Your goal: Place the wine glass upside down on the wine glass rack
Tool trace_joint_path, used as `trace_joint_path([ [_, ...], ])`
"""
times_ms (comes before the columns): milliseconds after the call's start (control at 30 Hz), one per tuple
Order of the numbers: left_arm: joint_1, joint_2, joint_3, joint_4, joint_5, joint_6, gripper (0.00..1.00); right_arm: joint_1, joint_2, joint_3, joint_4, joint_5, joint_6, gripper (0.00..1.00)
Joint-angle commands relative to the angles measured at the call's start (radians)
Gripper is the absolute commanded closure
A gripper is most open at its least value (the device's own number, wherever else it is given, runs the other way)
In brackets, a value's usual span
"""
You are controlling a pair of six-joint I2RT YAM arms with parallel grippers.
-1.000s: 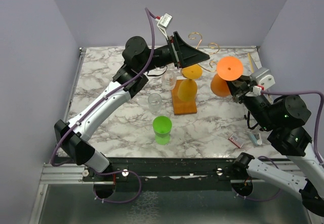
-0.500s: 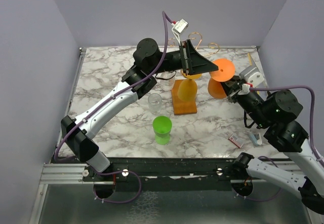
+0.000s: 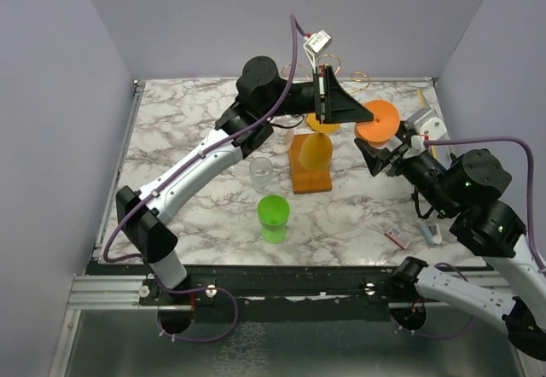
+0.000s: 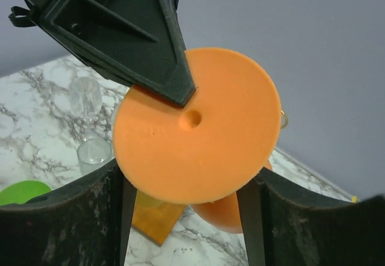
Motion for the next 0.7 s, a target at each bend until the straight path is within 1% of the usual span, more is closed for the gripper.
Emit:
trace_joint_path([
  [0,-0.003,0.062,0.089,0.039,0.050,0.035,1.00,0.006,-0.047,0.027,-0.116,-0.009,0.134,0.28],
  [33,-0.002,0.071,0.105,0.027,0.049,0.047,1.00,0.007,-0.060,0.037,-0.141,-0.014,0.162,0.24],
  [100,-0.001,0.086,0.122,0.020,0.052,0.058,1.00,0.007,-0.083,0.061,-0.186,-0.028,0.228,0.21],
  [200,-0.001,0.104,0.121,0.033,0.059,0.056,1.00,0.007,-0.125,0.089,-0.217,-0.041,0.351,0.20],
  [300,0.000,0.120,0.121,0.051,0.071,0.047,1.00,0.007,-0.171,0.090,-0.181,-0.019,0.509,0.20],
  [400,0.000,0.128,0.127,0.061,0.080,0.042,1.00,0.006,-0.194,0.083,-0.142,0.092,0.680,0.22],
  [500,0.001,0.126,0.122,0.064,0.082,0.041,1.00,0.007,-0.190,0.078,-0.126,0.204,0.813,0.23],
  [667,-0.001,0.120,0.111,0.074,0.084,0.030,1.00,0.006,-0.154,0.072,-0.080,0.328,0.909,0.24],
])
